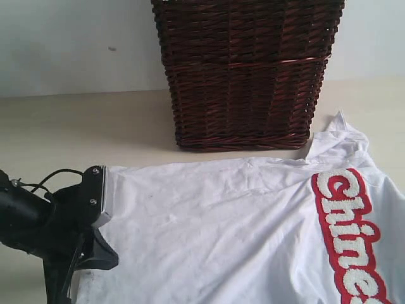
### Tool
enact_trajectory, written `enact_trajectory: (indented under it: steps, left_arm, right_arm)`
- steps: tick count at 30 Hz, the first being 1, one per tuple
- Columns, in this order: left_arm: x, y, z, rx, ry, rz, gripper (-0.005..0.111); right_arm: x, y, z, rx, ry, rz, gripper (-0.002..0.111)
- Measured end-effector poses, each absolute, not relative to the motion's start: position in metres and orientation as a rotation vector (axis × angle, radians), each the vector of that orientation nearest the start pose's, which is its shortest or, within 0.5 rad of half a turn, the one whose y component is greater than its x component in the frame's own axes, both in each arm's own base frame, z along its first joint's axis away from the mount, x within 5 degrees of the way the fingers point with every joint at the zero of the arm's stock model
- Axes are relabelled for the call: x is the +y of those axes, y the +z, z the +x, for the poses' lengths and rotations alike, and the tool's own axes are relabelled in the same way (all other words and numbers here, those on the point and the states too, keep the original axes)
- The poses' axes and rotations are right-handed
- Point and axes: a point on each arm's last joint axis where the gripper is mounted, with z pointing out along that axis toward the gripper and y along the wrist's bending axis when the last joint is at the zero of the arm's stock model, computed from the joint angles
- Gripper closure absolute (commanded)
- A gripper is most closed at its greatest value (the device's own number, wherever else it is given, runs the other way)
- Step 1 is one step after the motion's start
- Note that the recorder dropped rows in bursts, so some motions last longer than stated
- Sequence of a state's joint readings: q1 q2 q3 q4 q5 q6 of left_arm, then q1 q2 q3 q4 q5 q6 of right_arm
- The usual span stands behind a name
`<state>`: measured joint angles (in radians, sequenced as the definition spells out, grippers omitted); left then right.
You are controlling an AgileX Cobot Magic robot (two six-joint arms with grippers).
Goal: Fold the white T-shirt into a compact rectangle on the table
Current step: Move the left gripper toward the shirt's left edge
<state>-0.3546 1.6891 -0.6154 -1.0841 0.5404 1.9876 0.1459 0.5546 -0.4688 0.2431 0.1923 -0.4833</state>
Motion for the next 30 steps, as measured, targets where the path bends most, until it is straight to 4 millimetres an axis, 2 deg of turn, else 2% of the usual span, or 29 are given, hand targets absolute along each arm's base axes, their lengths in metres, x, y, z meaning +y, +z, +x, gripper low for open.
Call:
enact_trajectory:
  steps: [5,9,12,18,25,30]
  left_arm:
    - [-0.124,0.104,0.227,2.115,-0.447,1.729,0.107]
    - [-0.124,0.099,0.229,2.135,-0.454,1.72,0.107]
    - [-0.125,0.095,0.231,2.147,-0.456,1.718,0.107]
    - [-0.113,0.094,0.237,2.225,-0.466,1.66,0.107]
    - [-0.061,0.093,0.245,2.371,-0.481,1.521,0.107]
    - [-0.04,0.095,0.246,2.405,-0.479,1.473,0.107]
  right_arm:
    - [0.026,0.268,0.163,2.023,-0.177,-0.678,0.108]
    - [0.028,0.237,0.184,2.182,-0.183,-0.777,0.108]
    - [0.029,0.224,0.191,2.245,-0.18,-0.815,0.108]
    - [0.029,0.22,0.195,2.25,-0.191,-0.833,0.108]
    - [0.028,0.221,0.197,2.216,-0.227,-0.863,0.108]
    - [0.029,0.226,0.202,2.148,-0.232,-0.822,0.108]
